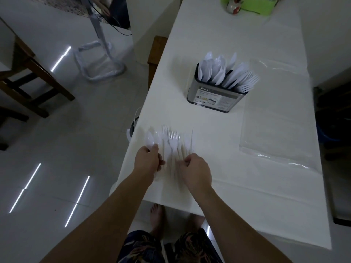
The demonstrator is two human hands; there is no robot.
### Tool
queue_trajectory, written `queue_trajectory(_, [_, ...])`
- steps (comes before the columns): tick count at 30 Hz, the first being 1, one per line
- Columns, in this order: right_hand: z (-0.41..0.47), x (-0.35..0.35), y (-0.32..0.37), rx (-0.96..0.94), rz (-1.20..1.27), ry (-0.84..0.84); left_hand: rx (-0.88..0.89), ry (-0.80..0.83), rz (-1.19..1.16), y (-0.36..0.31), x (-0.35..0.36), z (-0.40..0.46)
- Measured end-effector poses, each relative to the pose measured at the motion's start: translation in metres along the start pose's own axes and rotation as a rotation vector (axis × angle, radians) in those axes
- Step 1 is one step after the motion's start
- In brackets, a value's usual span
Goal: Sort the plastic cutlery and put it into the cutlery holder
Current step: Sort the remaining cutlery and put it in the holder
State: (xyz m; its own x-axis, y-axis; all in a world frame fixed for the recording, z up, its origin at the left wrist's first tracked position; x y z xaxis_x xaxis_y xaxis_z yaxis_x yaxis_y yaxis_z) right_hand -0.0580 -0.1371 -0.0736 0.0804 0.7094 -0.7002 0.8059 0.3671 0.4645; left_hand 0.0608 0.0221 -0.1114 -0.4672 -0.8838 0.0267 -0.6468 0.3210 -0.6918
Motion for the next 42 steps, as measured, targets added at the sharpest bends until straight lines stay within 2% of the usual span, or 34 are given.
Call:
queue_trajectory(4, [0.005, 0.018, 0.01, -0.007, -0.092, 0.043, -0.03, -0.056, -0.038, 0.006, -0.02, 0.004])
queue_trajectory(7, [0.007, 0.001, -0.002, 0.046, -0.126, -0.027, -0.019, -0.002, 0.069, 0.002, 0.0, 0.003])
queue_trajectory(10, [0.009, 0.001, -0.006, 0.061, -0.115, -0.062, -0.006, -0.022, 0.181, -0.003, -0.001, 0.001])
queue_trajectory(23, [0.01, -0.009, -0.031, 0.185, -0.037, -0.07, 0.047, -0.017, 0.561, -0.007, 0.012, 0.001])
queue_trajectory(27, [0.007, -0.013, -0.038, 0.201, -0.01, -0.062, 0.062, -0.038, 0.557, -0.006, 0.009, 0.006])
queue_trajectory(33, [0.006, -0.002, -0.017, 0.16, -0.165, 0.025, 0.059, -0.037, 0.505, -0.004, 0.0, 0.013])
queue_trajectory(42, [0.003, -0.007, -0.022, 0.155, -0.124, -0.014, 0.059, 0.006, 0.529, -0.001, -0.003, 0.008])
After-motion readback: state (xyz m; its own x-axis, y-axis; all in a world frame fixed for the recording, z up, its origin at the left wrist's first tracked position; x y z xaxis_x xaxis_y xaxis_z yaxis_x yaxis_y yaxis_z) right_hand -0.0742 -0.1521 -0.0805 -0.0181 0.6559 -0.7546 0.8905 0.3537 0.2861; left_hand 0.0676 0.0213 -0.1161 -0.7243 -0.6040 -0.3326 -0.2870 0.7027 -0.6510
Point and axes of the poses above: each hand's wrist, its own z-axis towards the middle knuckle, its own x-axis out of the palm, y = z × x, the point moved 10 cm from there along z, towards the middle knuckle, and after that the axes turned 12 degrees about y, right-handed, at the moved point
